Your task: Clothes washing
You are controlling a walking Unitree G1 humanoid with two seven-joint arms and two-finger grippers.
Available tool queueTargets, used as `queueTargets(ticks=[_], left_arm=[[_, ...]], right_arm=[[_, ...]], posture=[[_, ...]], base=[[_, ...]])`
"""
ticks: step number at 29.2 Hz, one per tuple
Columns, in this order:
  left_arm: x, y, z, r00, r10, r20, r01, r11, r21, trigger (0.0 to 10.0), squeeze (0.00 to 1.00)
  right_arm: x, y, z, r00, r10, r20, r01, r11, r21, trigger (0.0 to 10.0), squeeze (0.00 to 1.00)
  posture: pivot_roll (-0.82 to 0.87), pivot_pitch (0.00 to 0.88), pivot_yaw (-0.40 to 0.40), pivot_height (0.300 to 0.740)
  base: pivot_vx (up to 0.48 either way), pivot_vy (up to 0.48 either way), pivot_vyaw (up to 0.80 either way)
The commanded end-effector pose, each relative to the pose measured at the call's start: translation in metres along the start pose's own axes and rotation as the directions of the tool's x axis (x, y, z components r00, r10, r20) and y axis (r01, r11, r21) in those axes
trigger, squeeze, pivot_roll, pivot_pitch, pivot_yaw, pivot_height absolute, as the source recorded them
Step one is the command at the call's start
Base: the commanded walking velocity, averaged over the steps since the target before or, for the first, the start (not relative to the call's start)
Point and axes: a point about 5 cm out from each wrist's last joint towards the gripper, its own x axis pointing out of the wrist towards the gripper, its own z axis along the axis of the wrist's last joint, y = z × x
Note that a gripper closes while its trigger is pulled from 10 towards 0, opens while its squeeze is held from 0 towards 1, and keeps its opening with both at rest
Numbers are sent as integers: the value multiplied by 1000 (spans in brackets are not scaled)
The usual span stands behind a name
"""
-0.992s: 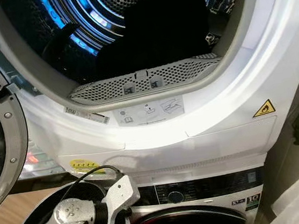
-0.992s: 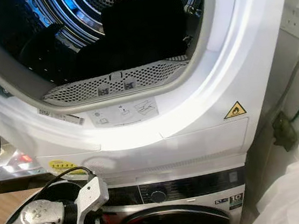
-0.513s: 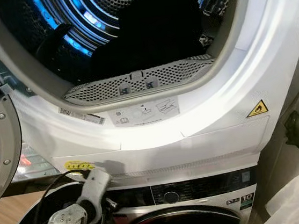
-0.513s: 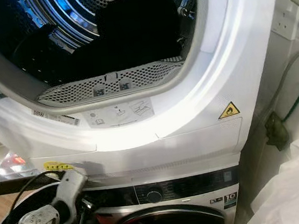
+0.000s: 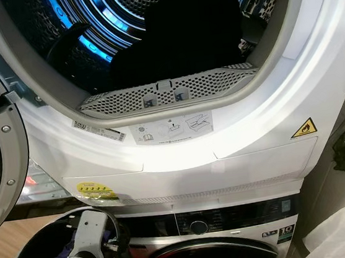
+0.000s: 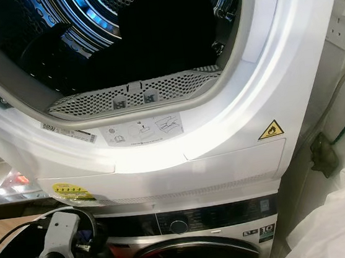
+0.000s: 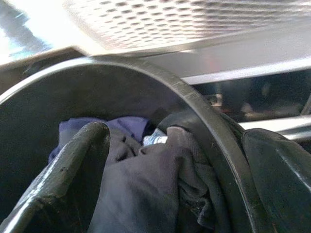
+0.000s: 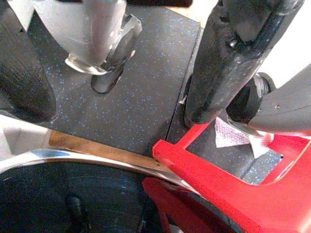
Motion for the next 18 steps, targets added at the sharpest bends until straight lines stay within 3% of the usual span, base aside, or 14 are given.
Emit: queueTargets(ticks=[1,5,8,11,13,15,18], left_arm=[[-7,35,-16,976,194,-95,-196,981,-9,10000,0],[-12,50,-16,952,288,-100,-294,955,-48,10000,0],[-17,55,4,952,302,53,-300,953,-30,10000,0],[-21,50,22,950,256,176,-246,966,-77,10000,0],[-23,43,27,958,192,212,-179,981,-79,10000,0],[-21,28,27,972,65,227,-63,998,-13,10000,0],[-20,12,26,969,-85,230,74,996,59,10000,0]], right_arm=[[1,6,2,1000,20,-10,-20,1000,-20,10000,0],[2,7,6,1000,20,-2,-20,1000,-23,10000,0],[2,8,8,1000,24,3,-24,999,-26,10000,0],[2,12,7,1000,31,-1,-31,999,-25,10000,0],[2,14,6,999,35,-4,-35,999,-26,10000,0],[2,15,5,999,35,-5,-35,999,-23,10000,0],[2,14,3,999,31,-10,-31,999,-21,10000,0]], posture=[[145,0,159,740],[150,0,172,740],[159,0,176,740],[159,0,185,740],[154,0,187,740],[148,0,189,740],[143,0,191,740]], base=[[0,0,0],[0,0,0],[0,0,0],[0,0,0],[0,0,0],[0,0,0],[0,0,0]])
